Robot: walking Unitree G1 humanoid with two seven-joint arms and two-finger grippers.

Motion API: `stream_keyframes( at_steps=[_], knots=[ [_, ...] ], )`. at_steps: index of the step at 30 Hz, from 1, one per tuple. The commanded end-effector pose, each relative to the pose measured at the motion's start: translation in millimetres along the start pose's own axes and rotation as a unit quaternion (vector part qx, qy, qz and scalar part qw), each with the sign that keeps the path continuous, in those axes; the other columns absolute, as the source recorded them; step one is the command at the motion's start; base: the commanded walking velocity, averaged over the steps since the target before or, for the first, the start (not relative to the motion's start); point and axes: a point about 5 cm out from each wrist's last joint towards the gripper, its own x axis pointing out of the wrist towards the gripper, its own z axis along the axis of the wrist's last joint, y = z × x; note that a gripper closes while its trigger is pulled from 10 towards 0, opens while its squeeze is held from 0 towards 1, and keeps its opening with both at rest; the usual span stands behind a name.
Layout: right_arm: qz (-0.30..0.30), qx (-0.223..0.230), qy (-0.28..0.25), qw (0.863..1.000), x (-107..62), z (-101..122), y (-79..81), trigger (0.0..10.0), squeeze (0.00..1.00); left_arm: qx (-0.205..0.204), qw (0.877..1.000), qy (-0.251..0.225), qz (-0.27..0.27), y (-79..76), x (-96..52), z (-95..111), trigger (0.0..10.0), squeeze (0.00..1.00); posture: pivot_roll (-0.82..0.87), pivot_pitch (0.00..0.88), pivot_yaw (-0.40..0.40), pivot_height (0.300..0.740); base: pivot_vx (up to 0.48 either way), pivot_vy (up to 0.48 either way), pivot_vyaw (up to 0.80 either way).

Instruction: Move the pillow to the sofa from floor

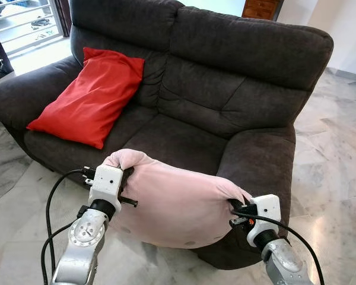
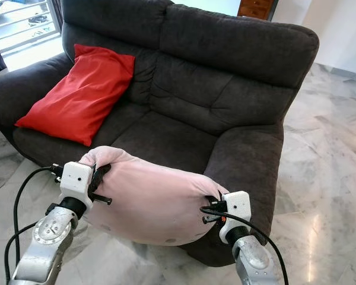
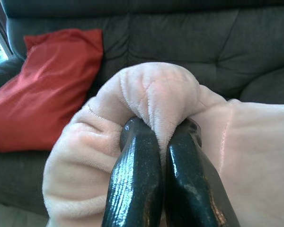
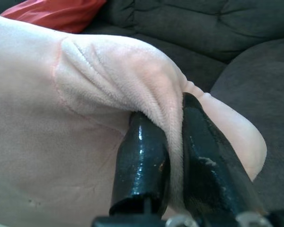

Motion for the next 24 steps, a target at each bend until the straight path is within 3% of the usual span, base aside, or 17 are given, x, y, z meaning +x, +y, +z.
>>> stream_keyframes(
  at_steps=[1,4,9,18,24],
  knots=[
    [-0.111,0.002,-0.120,0.986,-8.7,44,-39.4,10.0,0.00,0.017,0.999,-0.006,0.030,11.8,3.8,2,10.0,0.00,0.08,0.000,-0.084,0.740,0.000,0.000,0.00],
    [-0.127,-0.004,-0.140,0.982,-4.8,53,-41.3,10.0,0.00,0.030,0.999,-0.040,0.020,8.5,17.4,16,10.0,0.00,0.07,0.000,-0.079,0.740,0.000,0.000,0.00],
    [-0.129,0.001,-0.145,0.981,1.2,56,-37.7,10.0,0.00,0.044,0.997,-0.060,0.005,1.8,25.1,24,10.0,0.00,0.06,0.000,-0.073,0.740,0.000,0.000,0.00],
    [-0.122,0.031,-0.107,0.986,27.5,32,-21.0,10.0,0.00,0.037,0.999,-0.018,0.019,3.4,12.2,-8,10.0,0.00,0.08,0.000,-0.078,0.740,0.000,0.000,0.00],
    [-0.111,0.025,-0.083,0.990,30.4,19,-15.6,10.0,0.00,0.028,0.999,0.008,0.020,0.3,8.8,-25,10.0,0.00,0.08,0.000,-0.083,0.740,0.000,0.000,0.00]
  ],
)
